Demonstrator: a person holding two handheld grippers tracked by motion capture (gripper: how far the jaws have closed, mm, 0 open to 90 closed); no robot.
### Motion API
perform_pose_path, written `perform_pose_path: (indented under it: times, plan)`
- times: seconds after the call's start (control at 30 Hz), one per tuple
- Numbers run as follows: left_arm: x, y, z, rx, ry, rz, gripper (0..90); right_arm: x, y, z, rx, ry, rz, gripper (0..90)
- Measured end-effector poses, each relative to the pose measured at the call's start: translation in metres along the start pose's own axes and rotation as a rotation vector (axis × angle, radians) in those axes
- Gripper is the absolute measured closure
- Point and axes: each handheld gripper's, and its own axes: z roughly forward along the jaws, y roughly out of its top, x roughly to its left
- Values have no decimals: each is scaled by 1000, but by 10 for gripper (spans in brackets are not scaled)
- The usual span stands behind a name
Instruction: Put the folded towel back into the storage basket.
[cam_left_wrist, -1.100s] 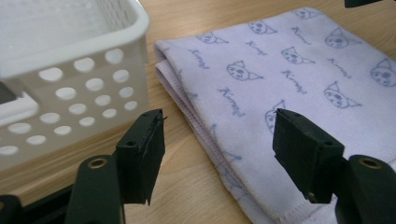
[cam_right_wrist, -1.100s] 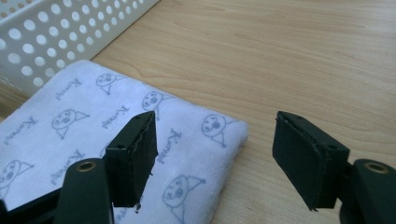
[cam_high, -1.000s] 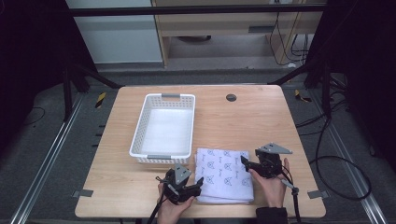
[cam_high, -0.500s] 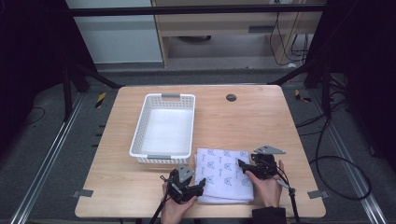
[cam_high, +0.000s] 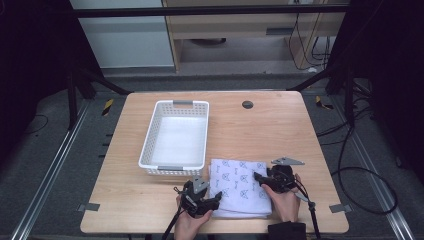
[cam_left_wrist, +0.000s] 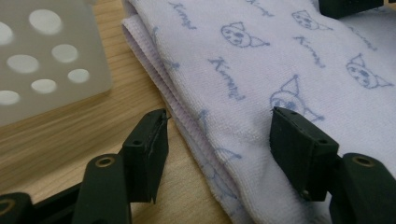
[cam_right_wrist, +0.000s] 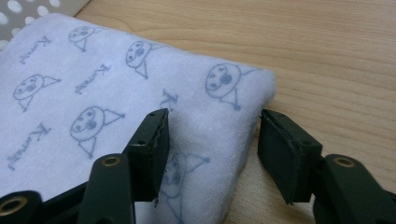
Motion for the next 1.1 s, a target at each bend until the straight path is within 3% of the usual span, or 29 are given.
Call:
perform_pose_path:
  times: [0.27,0.37,0.6,0.67,0.9,1.1]
  plan:
    - [-1,2,0,18,-28,-11,456,2,-2,0,-7,32,14,571]
    - [-2,2,0,19,-50,-35,522,3,-2,0,-9,46,21,629]
    - [-2,0,-2,-1,-81,-64,682,8,-3,-2,-38,27,24,732]
    - [-2,0,-3,-14,-82,-67,692,8,-4,-3,-43,25,26,736]
    - [-6,6,-18,-66,-78,-42,718,12,-1,-11,-69,22,7,742]
    - [-12,17,-39,-121,-61,-7,720,19,4,-34,-145,46,3,745]
